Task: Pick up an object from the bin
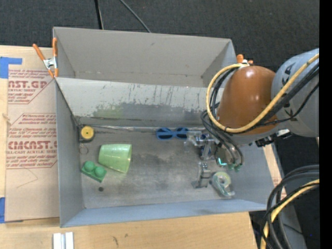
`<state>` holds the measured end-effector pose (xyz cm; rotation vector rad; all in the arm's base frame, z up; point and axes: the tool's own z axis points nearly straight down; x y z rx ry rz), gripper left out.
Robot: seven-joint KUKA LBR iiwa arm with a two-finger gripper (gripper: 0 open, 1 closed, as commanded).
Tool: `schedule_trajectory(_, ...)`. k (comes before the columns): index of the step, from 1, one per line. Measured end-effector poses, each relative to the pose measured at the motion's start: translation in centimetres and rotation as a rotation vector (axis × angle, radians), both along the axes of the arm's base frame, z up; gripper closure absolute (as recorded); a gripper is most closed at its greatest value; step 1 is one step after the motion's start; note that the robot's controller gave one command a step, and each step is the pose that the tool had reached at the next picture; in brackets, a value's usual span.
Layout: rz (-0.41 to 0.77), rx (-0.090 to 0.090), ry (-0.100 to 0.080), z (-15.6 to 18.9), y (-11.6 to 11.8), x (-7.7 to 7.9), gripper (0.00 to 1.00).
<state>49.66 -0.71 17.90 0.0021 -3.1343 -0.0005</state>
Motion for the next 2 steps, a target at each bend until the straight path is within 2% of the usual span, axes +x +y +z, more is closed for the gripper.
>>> schedule_trajectory(1, 0.173, -0.002, -0.008, -2.6, -8.1, 3.5, 0.0)
schedule_trajectory(2, 0.12, 0.002, -0.014, -3.7, -5.6, 9.7, 0.0)
